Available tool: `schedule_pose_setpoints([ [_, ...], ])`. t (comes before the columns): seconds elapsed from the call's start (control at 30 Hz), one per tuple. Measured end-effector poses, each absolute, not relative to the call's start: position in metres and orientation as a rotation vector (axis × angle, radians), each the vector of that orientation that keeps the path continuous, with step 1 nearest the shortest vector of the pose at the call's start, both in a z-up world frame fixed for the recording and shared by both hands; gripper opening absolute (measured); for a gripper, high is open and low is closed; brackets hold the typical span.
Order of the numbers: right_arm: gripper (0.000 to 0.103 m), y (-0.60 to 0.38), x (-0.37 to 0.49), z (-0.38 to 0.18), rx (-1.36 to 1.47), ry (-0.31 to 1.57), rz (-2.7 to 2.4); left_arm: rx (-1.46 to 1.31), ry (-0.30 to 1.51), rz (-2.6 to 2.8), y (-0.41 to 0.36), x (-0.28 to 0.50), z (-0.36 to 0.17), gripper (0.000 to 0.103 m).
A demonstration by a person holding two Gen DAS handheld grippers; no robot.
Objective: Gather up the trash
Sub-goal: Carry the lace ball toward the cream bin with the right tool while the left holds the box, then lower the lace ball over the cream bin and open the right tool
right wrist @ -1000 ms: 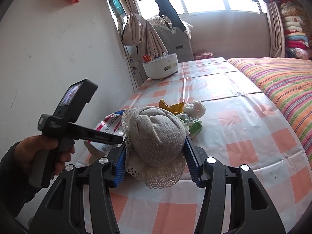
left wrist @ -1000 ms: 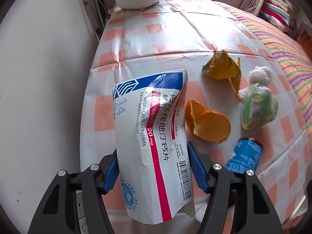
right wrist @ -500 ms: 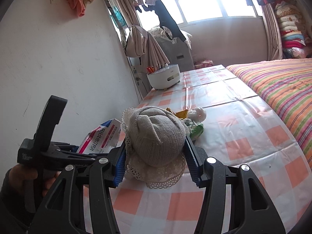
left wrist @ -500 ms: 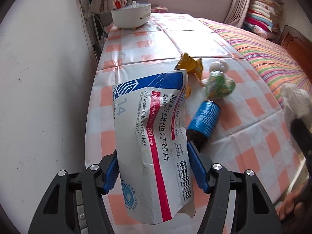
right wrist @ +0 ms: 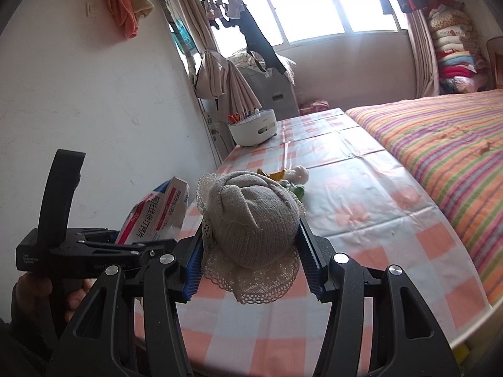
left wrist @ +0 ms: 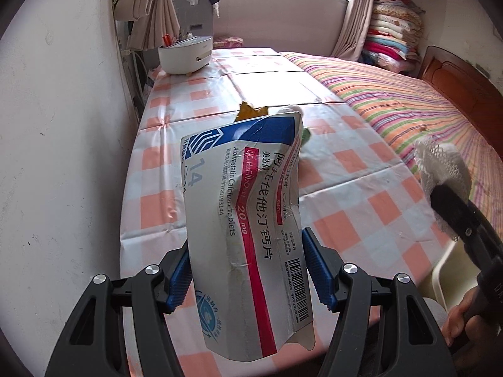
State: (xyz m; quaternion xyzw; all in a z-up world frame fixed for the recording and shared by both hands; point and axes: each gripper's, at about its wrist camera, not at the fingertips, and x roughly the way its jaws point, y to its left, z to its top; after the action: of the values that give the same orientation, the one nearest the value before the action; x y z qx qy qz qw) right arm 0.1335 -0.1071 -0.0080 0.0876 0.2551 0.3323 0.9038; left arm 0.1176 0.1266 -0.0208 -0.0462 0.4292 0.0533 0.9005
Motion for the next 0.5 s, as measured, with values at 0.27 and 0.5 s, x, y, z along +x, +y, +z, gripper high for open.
schedule_pose_setpoints([
  [0.27, 0.052, -0.161, 0.096, -0.017, 0.197, 0.540, 0.593, -0.063, 0.875, 0.006, 0.082, 0.102, -0.015, 0.062],
  [0.5, 0.053, -0.220, 0.071, -0.017, 0.214, 0.528, 0.472, -0.019, 0.878, -0.102, 0.030, 0.096, -0.013, 0.062],
])
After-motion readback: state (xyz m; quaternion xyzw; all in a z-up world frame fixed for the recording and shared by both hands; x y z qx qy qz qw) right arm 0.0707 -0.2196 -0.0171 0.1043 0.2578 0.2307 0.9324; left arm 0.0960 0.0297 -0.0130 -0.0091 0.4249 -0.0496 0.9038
